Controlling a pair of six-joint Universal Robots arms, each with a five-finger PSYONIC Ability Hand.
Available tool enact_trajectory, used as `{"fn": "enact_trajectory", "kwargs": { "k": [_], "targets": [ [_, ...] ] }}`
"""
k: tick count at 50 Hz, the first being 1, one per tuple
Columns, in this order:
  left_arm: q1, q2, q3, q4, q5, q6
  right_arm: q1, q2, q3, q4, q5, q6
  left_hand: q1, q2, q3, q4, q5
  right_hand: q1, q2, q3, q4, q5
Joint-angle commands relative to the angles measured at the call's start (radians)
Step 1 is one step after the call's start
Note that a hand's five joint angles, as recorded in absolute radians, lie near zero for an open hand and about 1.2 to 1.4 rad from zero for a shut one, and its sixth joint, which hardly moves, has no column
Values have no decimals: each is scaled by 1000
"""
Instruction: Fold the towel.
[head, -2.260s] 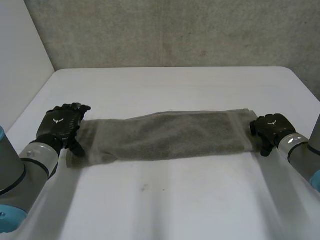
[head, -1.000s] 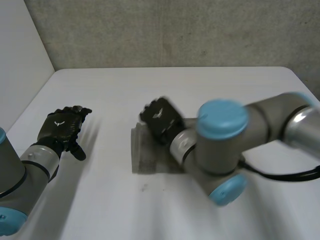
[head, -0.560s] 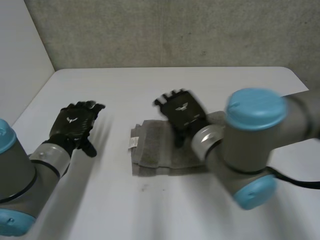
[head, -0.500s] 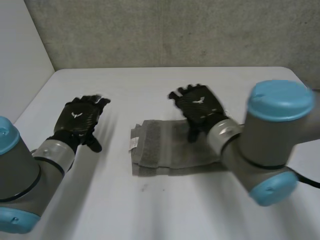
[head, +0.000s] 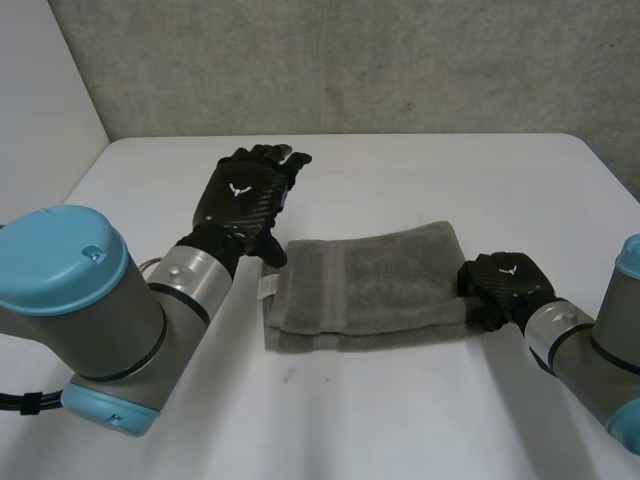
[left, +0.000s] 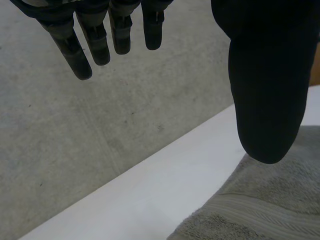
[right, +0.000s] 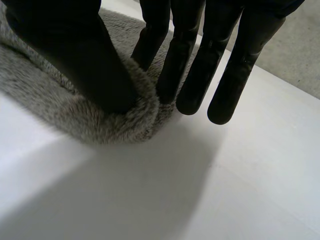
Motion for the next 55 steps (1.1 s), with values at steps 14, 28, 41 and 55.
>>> {"fn": "enact_trajectory", "kwargs": {
  "k": [14,28,41,55],
  "targets": [
    [92,156,-3,-198,-190,-154,315,43,-387,3,36,63,3,5,6,5,14,342,469,472,484,520],
    [122,185,3,-228,-193,-190,617,249,-490,104,38,-10,-35,-33,-32,-33,-25,140,268,271,282,318],
    [44,61,194,-232,-118,-193,426,17,-376,116,151,215,-35,-33,-32,-33,-25,-880,-753,-749,-738,-702],
    [-65,-226,302,-282,-134,-179,245,66,-401,248,85,318,-29,-27,-26,-27,-19,-880,-753,-749,-738,-702]
  ]
}}
